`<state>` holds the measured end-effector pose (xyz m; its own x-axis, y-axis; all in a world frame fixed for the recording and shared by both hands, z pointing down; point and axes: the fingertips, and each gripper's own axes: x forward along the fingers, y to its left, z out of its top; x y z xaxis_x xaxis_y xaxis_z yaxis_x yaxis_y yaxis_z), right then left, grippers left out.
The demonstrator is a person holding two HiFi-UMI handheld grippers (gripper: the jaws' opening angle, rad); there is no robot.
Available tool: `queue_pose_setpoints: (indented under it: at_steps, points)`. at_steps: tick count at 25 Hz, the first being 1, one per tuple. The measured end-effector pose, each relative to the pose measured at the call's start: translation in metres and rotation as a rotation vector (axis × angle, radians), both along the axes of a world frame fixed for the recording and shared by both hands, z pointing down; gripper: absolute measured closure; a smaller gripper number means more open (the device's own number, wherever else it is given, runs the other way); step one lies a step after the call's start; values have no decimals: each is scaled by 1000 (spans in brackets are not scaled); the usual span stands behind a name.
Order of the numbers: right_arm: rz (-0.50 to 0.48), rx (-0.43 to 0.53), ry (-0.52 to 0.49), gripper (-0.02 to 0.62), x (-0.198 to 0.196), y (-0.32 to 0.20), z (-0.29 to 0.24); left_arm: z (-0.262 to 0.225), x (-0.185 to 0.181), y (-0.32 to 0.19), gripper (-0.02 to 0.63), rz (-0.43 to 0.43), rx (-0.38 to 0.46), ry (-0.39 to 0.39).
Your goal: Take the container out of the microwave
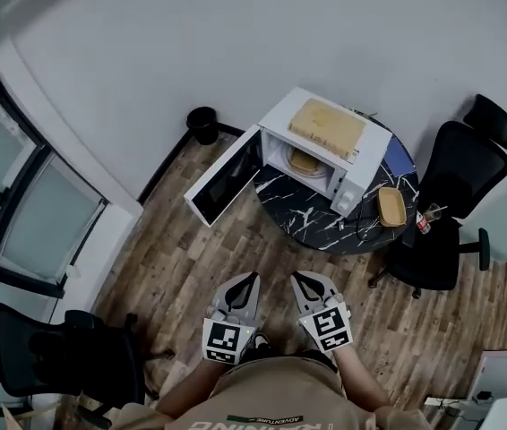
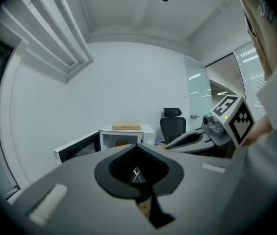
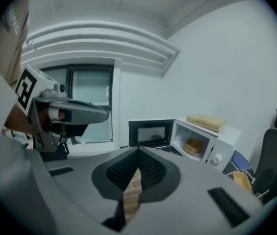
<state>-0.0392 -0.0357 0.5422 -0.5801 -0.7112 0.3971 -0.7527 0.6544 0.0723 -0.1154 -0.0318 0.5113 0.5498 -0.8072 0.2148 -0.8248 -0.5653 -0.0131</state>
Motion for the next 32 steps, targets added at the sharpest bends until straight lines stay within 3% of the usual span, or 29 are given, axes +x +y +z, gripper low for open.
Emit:
queue_pose_setpoints:
  at_steps: [4,8,11,18,24,32]
  points:
    - [40,-55,-6,589,-14,-8,19,14,-19,-27,601,18,-30,-6]
    - [100,-123,-52,589,0,-24,29,23,-23,-44,601,19,-53,26]
    - [113,-135,-25,589,11,-38,36,38,-22,-57,601,5,-91,48]
    - [95,-157,-48,589,27,-94,56,38,-4,-97,601,-14,-102,41]
    - [16,-90,-79,589,35,-167,38,13,16,-163,601,-52,-68,-19]
    - [31,-133,-138,589,78,-249,44,-5,58,-241,601,-70,-34,-69]
